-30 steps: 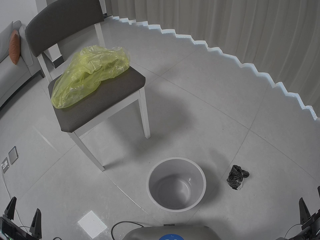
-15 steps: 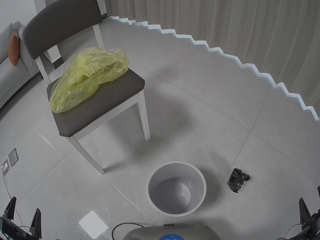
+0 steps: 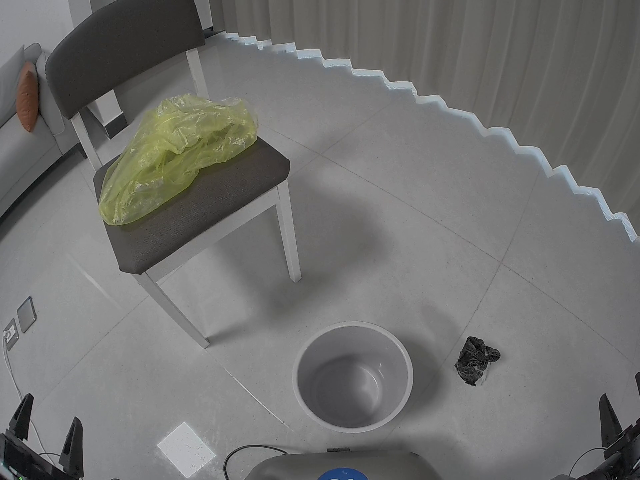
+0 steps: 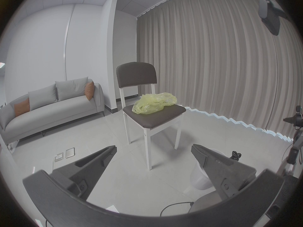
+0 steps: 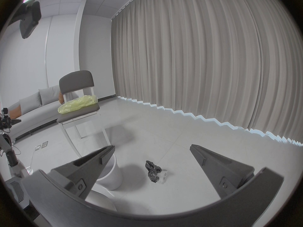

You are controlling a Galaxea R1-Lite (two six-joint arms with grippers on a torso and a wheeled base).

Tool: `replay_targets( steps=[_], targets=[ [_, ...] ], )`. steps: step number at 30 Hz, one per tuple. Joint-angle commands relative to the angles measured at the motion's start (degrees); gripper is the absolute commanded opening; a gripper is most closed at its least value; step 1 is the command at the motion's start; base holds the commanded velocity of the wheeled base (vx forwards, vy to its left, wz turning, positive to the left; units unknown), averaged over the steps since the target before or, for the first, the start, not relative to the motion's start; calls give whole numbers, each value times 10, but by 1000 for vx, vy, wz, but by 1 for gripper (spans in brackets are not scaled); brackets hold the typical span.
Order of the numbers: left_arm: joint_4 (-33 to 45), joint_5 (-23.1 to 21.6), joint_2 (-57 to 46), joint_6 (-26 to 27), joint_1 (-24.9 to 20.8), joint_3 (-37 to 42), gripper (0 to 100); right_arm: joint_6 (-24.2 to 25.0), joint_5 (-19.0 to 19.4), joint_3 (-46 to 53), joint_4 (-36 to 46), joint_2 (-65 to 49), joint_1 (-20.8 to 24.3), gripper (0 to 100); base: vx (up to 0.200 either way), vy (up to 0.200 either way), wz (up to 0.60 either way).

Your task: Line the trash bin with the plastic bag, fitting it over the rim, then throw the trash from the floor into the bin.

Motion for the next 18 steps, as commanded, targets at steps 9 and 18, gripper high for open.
replay_targets(
  steps=[9,18],
  targets=[
    [-2,-2,-9,-7,0,9,100,-1,0,10,0,-6,0,100,0,0,0],
    [-3,-1,-9,-9,0,10,100,-3,4,10,0,-6,0,100,0,0,0]
  ],
)
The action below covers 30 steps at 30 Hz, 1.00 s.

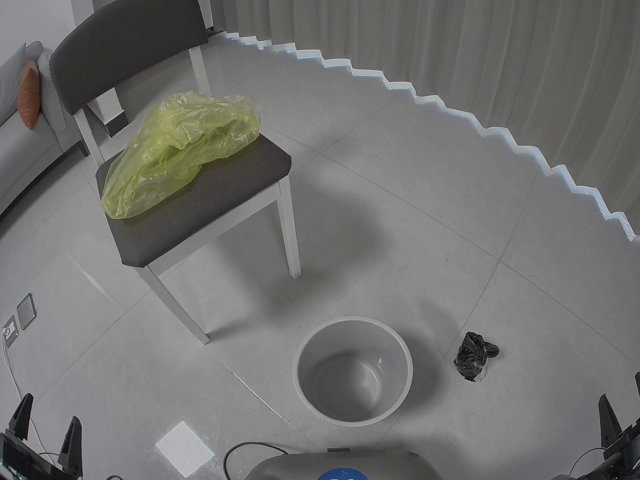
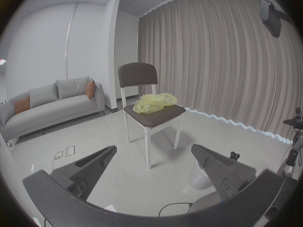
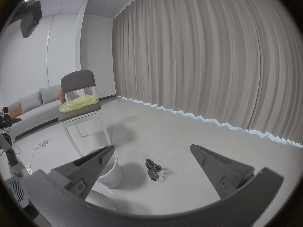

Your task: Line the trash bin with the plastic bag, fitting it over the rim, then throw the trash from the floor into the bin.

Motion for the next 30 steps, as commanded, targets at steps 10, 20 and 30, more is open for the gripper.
replay_targets(
  steps=[10,20,30],
  targets=[
    [-6,-11,-9,35,1,10,100,-62,34,7,-16,-4,0,100,0,0,0],
    [-104,-41,28,-90,-14,-111,100,103,69,-127,11,5,6,100,0,0,0],
    [-65,-15,258,11,-14,-265,100,34,72,-289,-42,267,18,100,0,0,0]
  ],
)
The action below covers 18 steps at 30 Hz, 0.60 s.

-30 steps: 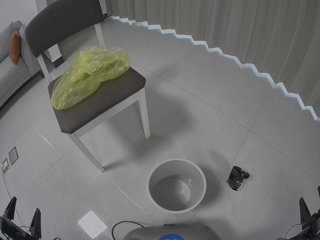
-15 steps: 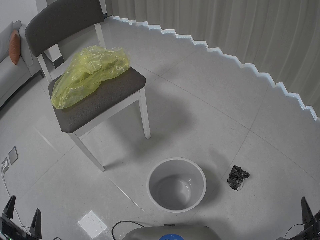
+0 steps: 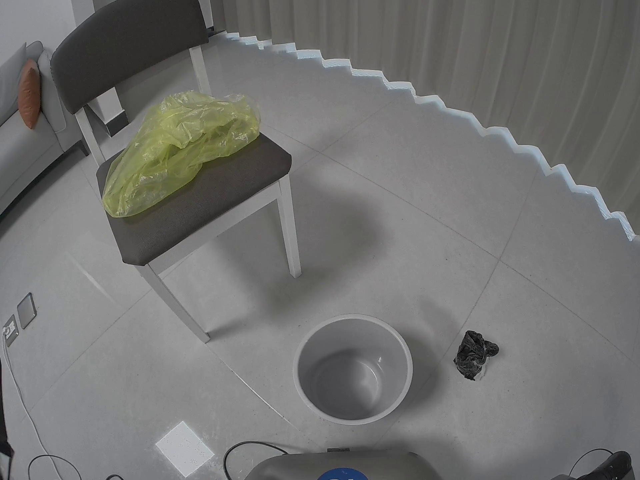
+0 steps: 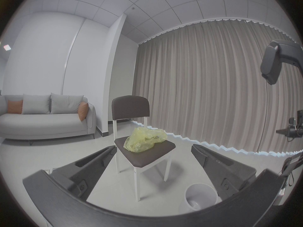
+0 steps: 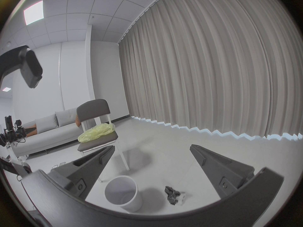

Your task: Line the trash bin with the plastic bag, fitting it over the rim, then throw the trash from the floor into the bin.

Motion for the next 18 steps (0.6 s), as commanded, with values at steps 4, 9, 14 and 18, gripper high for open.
replay_targets(
  steps=[4,9,14,18],
  targets=[
    [4,73,364,59,19,-203,100,-31,-15,-190,-119,336,0,100,0,0,0],
    [2,107,480,60,16,-281,100,-31,-50,-184,-131,378,2,100,0,0,0],
    [11,111,560,59,15,-328,100,-32,-49,-190,-128,399,4,100,0,0,0],
    [19,115,618,59,18,-345,100,-31,-46,-186,-127,398,4,100,0,0,0]
  ],
)
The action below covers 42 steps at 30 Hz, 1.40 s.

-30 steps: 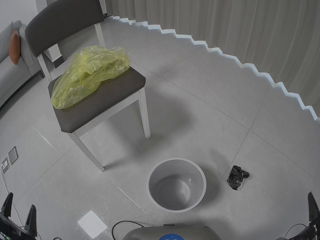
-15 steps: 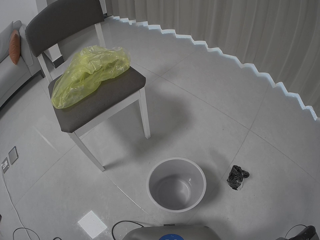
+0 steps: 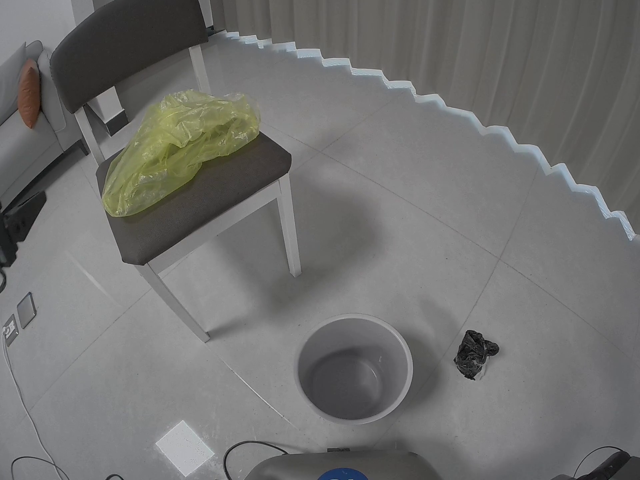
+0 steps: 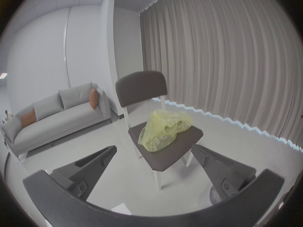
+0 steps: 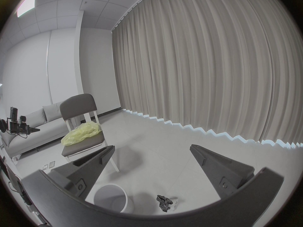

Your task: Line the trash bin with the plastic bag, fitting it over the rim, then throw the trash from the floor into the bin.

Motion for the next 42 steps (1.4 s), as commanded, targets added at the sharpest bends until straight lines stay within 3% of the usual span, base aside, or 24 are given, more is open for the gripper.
replay_targets(
  steps=[1,9,15,21,42],
  targets=[
    [12,22,176,6,6,-78,100,-3,-7,-22,-14,79,1,100,0,0,0],
    [12,72,318,-1,10,-145,100,-2,-6,-20,-14,91,1,100,0,0,0],
    [10,88,386,-2,40,-201,100,1,-6,-20,-14,103,1,100,0,0,0],
    [10,89,418,-3,64,-231,100,2,-6,-18,-14,109,1,100,0,0,0],
    [6,89,528,-8,69,-322,100,2,-5,-10,-15,126,2,100,0,0,0]
  ],
)
